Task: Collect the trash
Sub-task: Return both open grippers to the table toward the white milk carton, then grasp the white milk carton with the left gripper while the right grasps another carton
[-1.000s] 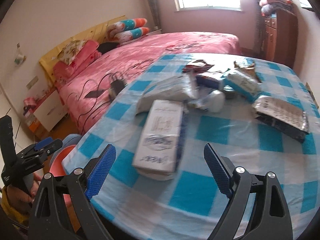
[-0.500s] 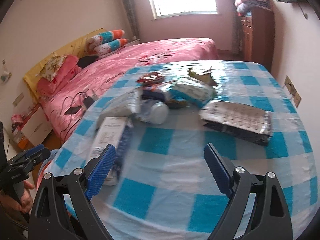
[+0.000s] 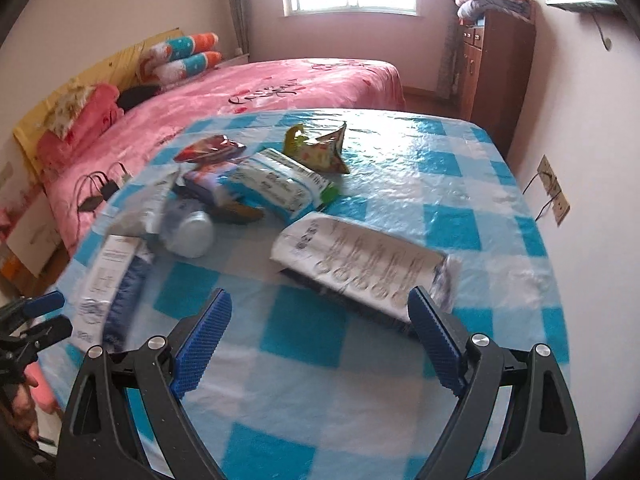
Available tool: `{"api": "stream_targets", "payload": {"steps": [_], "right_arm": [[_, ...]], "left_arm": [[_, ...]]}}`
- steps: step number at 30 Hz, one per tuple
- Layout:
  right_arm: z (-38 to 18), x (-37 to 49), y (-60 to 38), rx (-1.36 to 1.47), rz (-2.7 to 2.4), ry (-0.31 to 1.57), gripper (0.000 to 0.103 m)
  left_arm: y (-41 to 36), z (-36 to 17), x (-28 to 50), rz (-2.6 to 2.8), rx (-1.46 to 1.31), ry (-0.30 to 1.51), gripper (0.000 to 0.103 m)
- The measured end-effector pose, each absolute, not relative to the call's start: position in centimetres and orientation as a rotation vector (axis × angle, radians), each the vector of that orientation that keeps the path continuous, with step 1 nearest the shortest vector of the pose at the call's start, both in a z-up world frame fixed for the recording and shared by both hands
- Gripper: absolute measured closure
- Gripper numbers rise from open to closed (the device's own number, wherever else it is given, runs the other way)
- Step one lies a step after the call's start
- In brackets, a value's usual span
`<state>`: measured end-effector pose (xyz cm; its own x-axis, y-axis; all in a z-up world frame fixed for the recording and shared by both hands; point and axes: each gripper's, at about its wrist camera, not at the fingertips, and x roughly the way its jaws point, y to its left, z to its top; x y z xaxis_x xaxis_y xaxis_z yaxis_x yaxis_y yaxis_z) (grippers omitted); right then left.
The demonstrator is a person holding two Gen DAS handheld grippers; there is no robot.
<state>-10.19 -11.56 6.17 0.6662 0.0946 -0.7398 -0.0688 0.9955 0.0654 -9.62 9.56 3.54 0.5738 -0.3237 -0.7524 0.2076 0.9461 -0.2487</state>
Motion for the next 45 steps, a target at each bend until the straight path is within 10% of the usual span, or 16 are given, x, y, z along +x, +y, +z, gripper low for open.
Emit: {"api": "stream_targets", "payload": {"steps": [45], "right_arm": [[1.8, -4.7, -11.5, -0.076, 0.229, 0.977, 0.014]], "left_arm": [[6.6, 0.8, -6.0, -0.193, -0.057, 0.916, 0.036]]}}
